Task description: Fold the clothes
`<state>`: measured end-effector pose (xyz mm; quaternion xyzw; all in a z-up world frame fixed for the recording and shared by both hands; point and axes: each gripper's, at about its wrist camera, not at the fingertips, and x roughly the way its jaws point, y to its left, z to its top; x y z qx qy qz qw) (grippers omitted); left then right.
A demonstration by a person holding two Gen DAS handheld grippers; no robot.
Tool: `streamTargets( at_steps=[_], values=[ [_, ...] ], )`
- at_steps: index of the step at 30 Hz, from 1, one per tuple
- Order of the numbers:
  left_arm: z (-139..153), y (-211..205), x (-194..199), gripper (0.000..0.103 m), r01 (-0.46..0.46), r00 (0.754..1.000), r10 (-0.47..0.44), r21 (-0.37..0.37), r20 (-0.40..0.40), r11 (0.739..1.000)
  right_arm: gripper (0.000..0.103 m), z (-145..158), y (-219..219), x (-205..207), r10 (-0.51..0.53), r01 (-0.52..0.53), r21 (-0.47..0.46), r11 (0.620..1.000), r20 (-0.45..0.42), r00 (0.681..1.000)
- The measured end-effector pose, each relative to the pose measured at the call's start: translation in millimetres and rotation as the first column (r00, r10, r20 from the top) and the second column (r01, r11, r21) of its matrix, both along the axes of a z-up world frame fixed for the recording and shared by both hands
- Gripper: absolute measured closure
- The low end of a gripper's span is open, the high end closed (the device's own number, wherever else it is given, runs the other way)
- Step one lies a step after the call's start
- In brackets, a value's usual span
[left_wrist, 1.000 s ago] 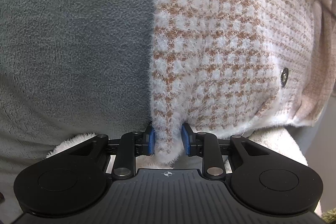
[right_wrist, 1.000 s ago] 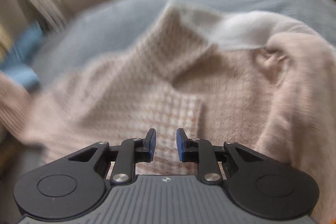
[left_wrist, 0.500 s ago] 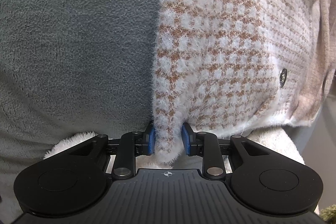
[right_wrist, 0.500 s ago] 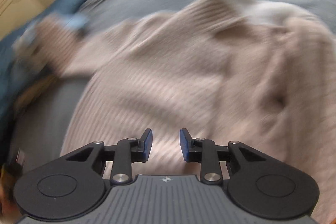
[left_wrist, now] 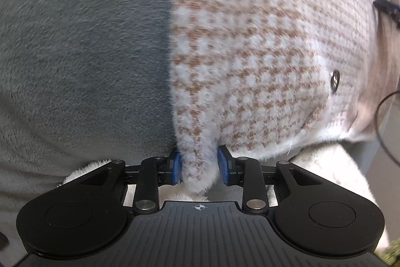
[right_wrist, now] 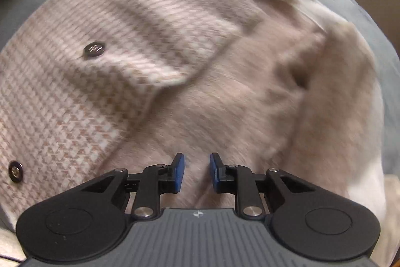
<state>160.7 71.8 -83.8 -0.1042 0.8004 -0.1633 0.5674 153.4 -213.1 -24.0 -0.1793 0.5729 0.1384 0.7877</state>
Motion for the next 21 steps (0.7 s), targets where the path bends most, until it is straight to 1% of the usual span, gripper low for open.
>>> streamTargets(
  at_steps=[2, 3, 5, 7, 11, 12, 14, 15, 17, 19, 21],
  values=[
    [2, -3, 2, 0.071, 0.014, 1.0, -0.014, -0.001, 0.007, 1.0, 0.08, 12, -2, 16, -0.069, 0.067, 0.092, 0.994, 0.028, 0.997],
    [1, -3, 4, 0.071, 0.01, 1.0, -0.01, -0.004, 0.004, 1.0, 0.08, 17, -3, 26, -0.109, 0.102, 0.145, 0.984, 0.042, 0.993],
    [1, -1, 7, 0.071, 0.003, 1.0, -0.003, -0.011, -0.002, 1.0, 0.078, 28, -4, 45, -0.189, 0.167, 0.252, 0.953, 0.063, 0.98],
    [0, 0, 10, 0.071, -0.005, 1.0, 0.005, -0.018, -0.008, 1.0, 0.078, 37, -3, 68, -0.261, 0.221, 0.346, 0.912, 0.073, 0.963],
    [-5, 16, -10, 0.071, -0.029, 1.0, 0.029, -0.031, -0.003, 0.999, 0.077, 40, 4, 140, -0.36, 0.289, 0.468, 0.835, 0.067, 0.93],
    [-7, 21, -15, 0.071, -0.036, 0.999, 0.036, -0.034, -0.002, 0.999, 0.077, 41, 8, 157, -0.372, 0.293, 0.489, 0.821, 0.07, 0.925],
    [-10, 30, -27, 0.071, -0.048, 0.999, 0.048, -0.041, 0.001, 0.998, 0.077, 45, 18, 187, -0.374, 0.28, 0.515, 0.81, 0.087, 0.923],
    [-11, 34, -32, 0.071, -0.054, 0.999, 0.055, -0.045, 0.003, 0.998, 0.077, 46, 25, 202, -0.369, 0.269, 0.517, 0.813, 0.099, 0.924],
    [-14, 43, -44, 0.071, -0.067, 0.998, 0.067, -0.052, 0.006, 0.996, 0.077, 42, 44, 227, -0.332, 0.23, 0.493, 0.839, 0.129, 0.934],
    [-17, 48, -50, 0.071, -0.079, 0.997, 0.079, -0.061, 0.007, 0.995, 0.079, 36, 63, 243, -0.291, 0.191, 0.455, 0.87, 0.162, 0.943],
    [-20, 52, -56, 0.071, -0.09, 0.996, 0.091, -0.071, 0.008, 0.993, 0.079, 28, 74, 254, -0.267, 0.171, 0.431, 0.886, 0.174, 0.948]
  ],
)
